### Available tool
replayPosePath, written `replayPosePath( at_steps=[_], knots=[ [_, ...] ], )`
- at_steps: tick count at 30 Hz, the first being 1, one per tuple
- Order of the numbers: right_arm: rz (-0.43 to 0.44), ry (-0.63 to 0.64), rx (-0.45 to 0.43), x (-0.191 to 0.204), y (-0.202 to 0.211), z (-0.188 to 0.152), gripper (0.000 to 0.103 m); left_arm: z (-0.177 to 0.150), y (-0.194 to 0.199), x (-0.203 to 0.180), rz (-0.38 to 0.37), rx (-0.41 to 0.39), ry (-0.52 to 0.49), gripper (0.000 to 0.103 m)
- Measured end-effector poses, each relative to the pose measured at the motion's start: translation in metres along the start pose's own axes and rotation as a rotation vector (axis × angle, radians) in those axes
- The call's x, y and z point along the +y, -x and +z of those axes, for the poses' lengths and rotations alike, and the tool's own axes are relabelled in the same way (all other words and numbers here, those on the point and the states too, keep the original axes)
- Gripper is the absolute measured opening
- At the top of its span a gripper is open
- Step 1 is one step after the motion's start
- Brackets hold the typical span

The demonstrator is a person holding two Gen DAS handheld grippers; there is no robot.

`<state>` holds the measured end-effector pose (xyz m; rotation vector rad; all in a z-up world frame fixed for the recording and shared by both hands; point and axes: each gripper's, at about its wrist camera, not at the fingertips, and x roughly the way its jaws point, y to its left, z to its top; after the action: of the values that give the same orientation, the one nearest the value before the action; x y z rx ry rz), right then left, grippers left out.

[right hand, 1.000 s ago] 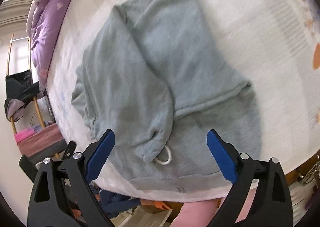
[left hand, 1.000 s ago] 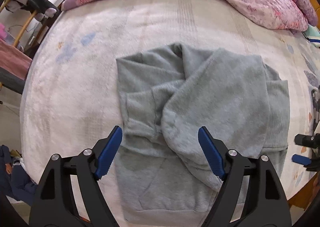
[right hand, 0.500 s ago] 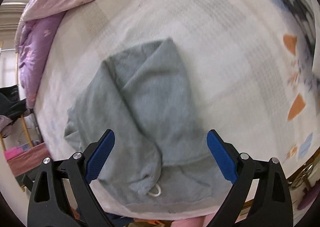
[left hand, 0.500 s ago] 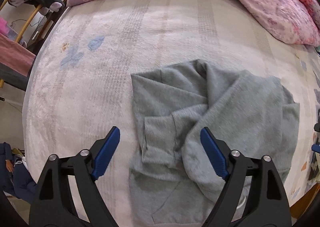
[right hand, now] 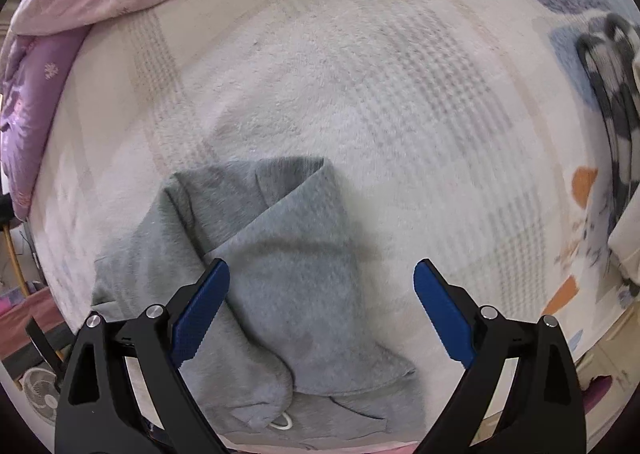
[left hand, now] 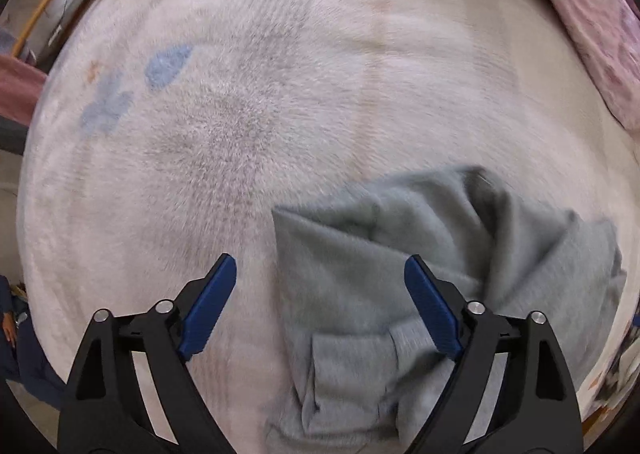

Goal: Fold large clothes

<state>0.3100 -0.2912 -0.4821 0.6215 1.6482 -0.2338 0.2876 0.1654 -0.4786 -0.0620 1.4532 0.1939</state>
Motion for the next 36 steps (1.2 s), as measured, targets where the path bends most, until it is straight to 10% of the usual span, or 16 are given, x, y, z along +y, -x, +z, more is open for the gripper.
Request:
replayPosePath(
  at_steps=[4, 5, 6, 9, 18, 22, 36],
  knots=[
    [-0.030, 0.016, 0.022, 0.000, -0.010, 0.006, 0.090, 0.016, -0.027, 0.018, -0.100, 0.056, 0.093, 0.083],
    [-0.037, 0.021, 0.028, 0.001, -0.013, 0.008, 0.090, 0.017, -0.031, 0.021, -0.128, 0.057, 0.105, 0.073],
    [-0.041, 0.026, 0.031, 0.001, -0.016, 0.009, 0.090, 0.018, -0.036, 0.023, -0.134, 0.065, 0.109, 0.031],
    [-0.056, 0.057, 0.060, 0.006, -0.032, 0.019, 0.090, 0.022, -0.046, 0.029, -0.132, 0.107, 0.157, 0.010],
    [-0.161, 0.067, 0.177, 0.019, -0.087, 0.051, 0.087, 0.025, -0.024, 0.035, -0.154, 0.098, 0.137, 0.006],
    [-0.101, 0.137, 0.081, 0.035, -0.066, 0.040, 0.008, 0.022, -0.010, 0.034, -0.126, 0.070, 0.127, 0.006],
    [-0.039, 0.181, -0.119, 0.030, 0.036, -0.033, 0.007, -0.021, 0.065, 0.025, -0.073, -0.059, 0.054, 0.006]
  ],
)
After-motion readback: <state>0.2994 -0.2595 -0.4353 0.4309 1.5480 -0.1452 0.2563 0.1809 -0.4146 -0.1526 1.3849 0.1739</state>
